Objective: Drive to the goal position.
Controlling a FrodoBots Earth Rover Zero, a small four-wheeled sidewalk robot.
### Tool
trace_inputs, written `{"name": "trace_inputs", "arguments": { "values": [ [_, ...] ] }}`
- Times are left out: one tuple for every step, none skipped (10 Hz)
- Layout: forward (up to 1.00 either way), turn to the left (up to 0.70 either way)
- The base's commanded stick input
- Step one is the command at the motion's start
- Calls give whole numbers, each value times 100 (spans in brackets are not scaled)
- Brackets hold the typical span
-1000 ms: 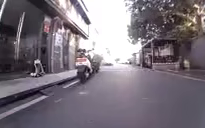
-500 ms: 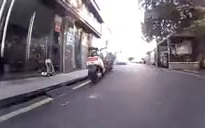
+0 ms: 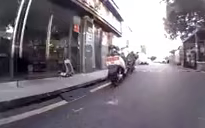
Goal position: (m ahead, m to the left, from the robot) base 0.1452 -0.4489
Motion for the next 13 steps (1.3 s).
{"name": "trace_inputs", "arguments": {
  "values": [
    [45, 0],
    [45, 0],
    [45, 0],
    [45, 0],
    [45, 0],
    [45, 0],
    [45, 0],
    [45, 0],
    [45, 0],
    [45, 0],
    [45, 0],
    [45, 0],
    [45, 1]
  ]
}}
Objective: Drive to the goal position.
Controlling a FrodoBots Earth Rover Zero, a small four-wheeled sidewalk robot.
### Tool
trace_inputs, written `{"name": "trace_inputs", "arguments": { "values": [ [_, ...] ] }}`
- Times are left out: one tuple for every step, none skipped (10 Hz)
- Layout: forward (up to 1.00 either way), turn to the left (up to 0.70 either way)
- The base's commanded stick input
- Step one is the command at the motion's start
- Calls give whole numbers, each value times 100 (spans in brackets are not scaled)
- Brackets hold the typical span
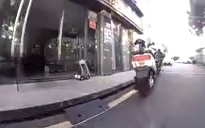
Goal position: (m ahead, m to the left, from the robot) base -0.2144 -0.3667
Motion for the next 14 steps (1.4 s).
{"name": "trace_inputs", "arguments": {
  "values": [
    [45, 20],
    [45, 27],
    [45, 27],
    [45, 27],
    [45, 26],
    [45, 2],
    [45, 16],
    [45, 26],
    [45, 27],
    [45, 27],
    [45, 27],
    [45, 27],
    [45, 27],
    [45, 27]
  ]
}}
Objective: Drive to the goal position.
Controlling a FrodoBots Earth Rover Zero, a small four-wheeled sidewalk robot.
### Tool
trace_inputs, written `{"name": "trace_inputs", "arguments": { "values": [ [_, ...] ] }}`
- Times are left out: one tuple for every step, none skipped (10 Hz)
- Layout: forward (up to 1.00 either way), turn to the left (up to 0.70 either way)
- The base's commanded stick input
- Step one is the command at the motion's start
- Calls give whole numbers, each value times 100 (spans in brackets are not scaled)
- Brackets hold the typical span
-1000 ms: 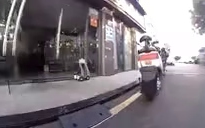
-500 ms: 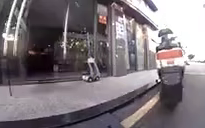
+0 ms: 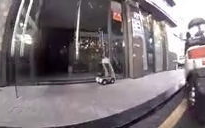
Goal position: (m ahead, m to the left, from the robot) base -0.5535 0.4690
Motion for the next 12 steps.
{"name": "trace_inputs", "arguments": {
  "values": [
    [45, 10],
    [45, 8],
    [45, 19],
    [45, 27],
    [45, 27],
    [45, 27],
    [45, 27],
    [45, 16],
    [45, 3],
    [45, 0],
    [45, 0],
    [45, 0]
  ]
}}
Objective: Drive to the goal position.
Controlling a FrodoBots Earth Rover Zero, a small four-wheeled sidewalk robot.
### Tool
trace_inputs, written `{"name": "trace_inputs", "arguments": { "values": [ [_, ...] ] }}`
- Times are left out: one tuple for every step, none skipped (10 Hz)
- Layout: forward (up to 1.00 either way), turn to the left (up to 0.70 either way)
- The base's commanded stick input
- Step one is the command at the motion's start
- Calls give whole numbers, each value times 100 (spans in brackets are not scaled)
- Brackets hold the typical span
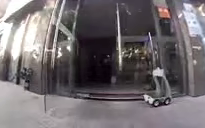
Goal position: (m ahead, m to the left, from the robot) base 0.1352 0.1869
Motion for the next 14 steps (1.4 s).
{"name": "trace_inputs", "arguments": {
  "values": [
    [45, 1],
    [45, 2],
    [45, 2],
    [45, 2],
    [45, 2],
    [45, 1],
    [45, 0],
    [45, 0],
    [45, 0],
    [45, 0],
    [45, 0],
    [45, 0],
    [45, 0],
    [45, 0]
  ]
}}
